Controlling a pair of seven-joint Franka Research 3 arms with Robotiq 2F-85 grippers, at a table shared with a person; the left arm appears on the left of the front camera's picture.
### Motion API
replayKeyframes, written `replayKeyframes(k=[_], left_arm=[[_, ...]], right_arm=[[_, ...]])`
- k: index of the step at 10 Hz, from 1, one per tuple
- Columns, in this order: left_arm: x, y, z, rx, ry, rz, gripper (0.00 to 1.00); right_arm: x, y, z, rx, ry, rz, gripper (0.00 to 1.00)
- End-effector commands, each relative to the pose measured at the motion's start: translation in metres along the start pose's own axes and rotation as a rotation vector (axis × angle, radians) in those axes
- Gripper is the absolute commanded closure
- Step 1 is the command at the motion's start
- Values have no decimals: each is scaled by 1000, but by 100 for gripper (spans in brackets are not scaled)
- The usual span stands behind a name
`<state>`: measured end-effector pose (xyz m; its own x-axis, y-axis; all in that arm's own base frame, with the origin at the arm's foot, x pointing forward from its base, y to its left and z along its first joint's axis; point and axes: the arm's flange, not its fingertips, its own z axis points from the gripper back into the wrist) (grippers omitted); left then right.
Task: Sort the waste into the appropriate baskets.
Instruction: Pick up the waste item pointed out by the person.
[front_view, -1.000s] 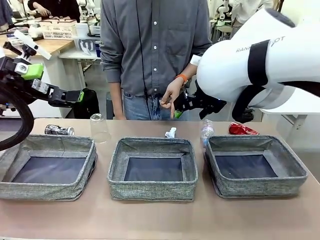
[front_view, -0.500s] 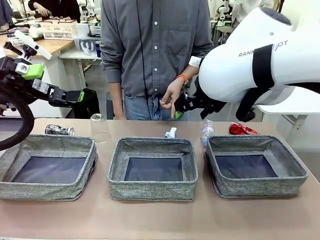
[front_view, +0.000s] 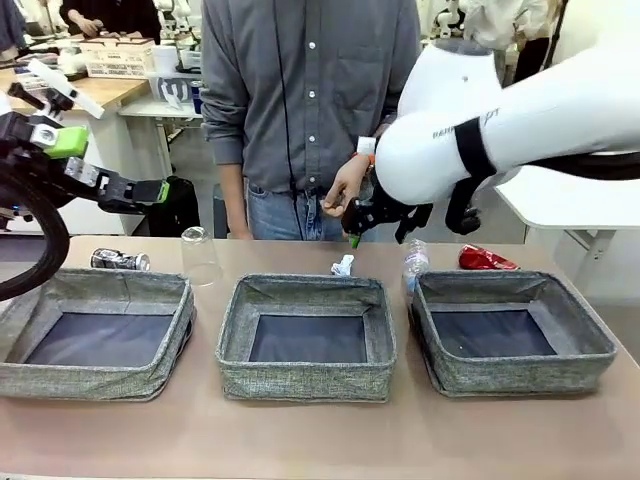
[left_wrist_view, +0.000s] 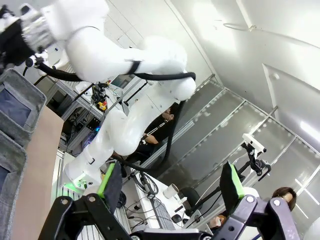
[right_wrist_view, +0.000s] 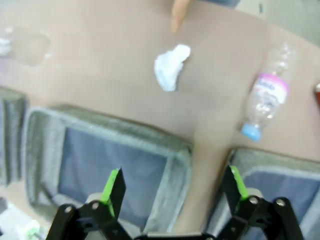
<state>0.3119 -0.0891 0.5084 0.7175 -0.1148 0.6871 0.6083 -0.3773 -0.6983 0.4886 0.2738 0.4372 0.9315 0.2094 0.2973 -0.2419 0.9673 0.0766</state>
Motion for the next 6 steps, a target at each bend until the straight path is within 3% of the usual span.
replayKeyframes(k=[1, 3, 4, 5, 6], left_arm=[[1, -2, -3, -17, -11, -26, 0], [1, -2, -3, -17, -11, -26, 0], [1, -2, -3, -17, -11, -26, 0], [1, -2, -3, -17, -11, -26, 0], [1, -2, -3, -17, -11, -26, 0]], right_arm=[[43, 15, -38, -29, 37, -1, 0], [45, 14, -75, -144, 71, -14, 0], [37, 22, -70, -156, 27, -42, 0], [35, -2, -78, -60, 67, 24, 0], [35, -2, -78, -60, 67, 24, 0]])
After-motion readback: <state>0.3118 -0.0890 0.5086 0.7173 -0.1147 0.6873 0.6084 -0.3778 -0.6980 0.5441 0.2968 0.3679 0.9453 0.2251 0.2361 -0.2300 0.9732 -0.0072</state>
